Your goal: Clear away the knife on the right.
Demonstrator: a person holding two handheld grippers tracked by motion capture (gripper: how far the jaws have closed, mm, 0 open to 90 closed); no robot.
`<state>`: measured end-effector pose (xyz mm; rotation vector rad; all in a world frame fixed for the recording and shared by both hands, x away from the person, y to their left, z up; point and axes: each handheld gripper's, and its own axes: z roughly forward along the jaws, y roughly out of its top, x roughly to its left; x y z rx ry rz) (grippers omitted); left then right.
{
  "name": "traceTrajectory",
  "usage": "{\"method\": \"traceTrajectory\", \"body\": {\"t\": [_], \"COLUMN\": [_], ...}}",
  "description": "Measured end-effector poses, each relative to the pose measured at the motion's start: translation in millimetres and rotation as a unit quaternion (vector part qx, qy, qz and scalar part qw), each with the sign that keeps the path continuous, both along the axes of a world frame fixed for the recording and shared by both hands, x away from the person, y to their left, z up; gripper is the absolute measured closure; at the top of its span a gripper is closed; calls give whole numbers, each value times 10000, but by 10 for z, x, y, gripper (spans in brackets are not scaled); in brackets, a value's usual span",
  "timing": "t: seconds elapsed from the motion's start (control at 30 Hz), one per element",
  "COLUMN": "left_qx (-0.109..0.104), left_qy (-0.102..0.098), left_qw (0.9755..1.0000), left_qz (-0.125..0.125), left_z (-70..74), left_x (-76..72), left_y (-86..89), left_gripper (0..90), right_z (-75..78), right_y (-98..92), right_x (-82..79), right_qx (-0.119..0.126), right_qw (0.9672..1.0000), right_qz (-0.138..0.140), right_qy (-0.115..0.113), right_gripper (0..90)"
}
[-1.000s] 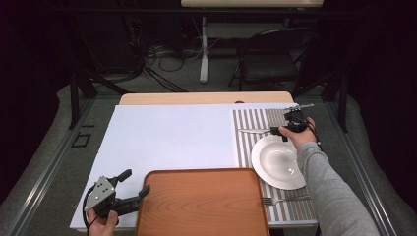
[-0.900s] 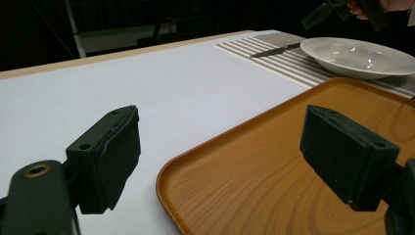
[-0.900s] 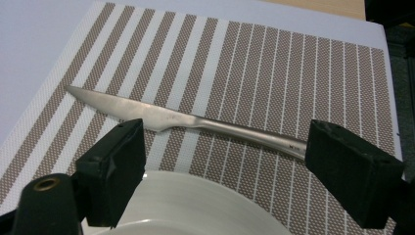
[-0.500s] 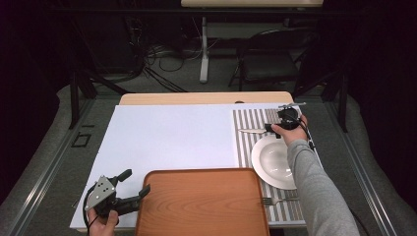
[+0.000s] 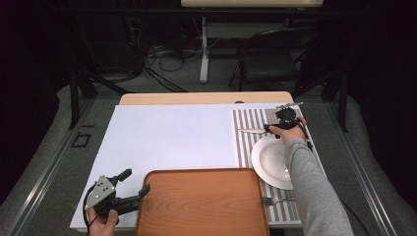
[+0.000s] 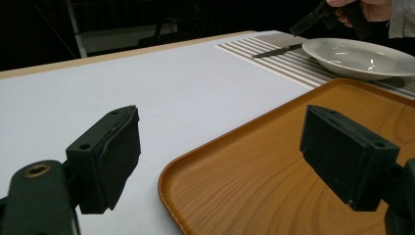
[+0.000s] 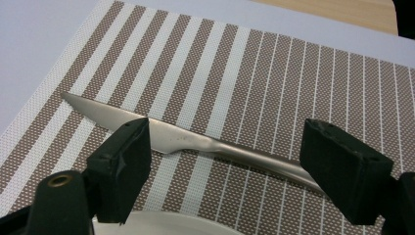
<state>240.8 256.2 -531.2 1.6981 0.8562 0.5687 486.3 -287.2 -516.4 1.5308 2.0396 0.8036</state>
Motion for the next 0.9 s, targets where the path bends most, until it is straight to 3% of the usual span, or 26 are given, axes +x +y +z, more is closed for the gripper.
{"method": "traceTrajectory", "body": {"t": [0.1,0.23,0.4,0.43,0.5,0.57,0.67,0.73,0.77,0.83,0.9], "left_qx": [0,9,19,19,19,12,2,28,28,15,10], "left_qy": [-2,-19,-12,-10,-14,-18,-22,-16,-17,-20,-27], "left_qw": [10000,10000,10000,10000,10000,10000,10000,10000,10000,10000,10000], "left_qz": [-4,-14,-10,-13,-11,-9,-13,-17,-16,-26,-19], "left_z": [1,2,1,1,2,2,1,3,3,3,2], "left_x": [0,6,10,11,11,9,9,7,6,7,8], "left_y": [-1,-5,-9,-10,-10,-10,-8,-8,-7,-5,-6], "left_gripper": [153,153,153,153,153,153,153,153,153,153,153], "right_z": [7,14,15,27,57,86,119,132,136,125,142], "right_y": [-14,-51,-67,-60,-26,5,65,93,111,145,163], "right_x": [-7,-22,-40,-31,-27,-20,-3,6,9,6,15], "right_qx": [-106,-427,-870,-1038,-1367,-1532,-2051,-2142,-2282,-2613,-2927], "right_qw": [9998,9987,9948,9927,9875,9838,9713,9678,9636,9512,9369], "right_qz": [146,261,516,606,781,931,1206,1319,1396,1638,1908], "right_qy": [-12,-59,-83,32,54,1,19,-36,24,-14,-34], "right_gripper": [233,234,256,245,246,257,254,240,230,228,228]}}
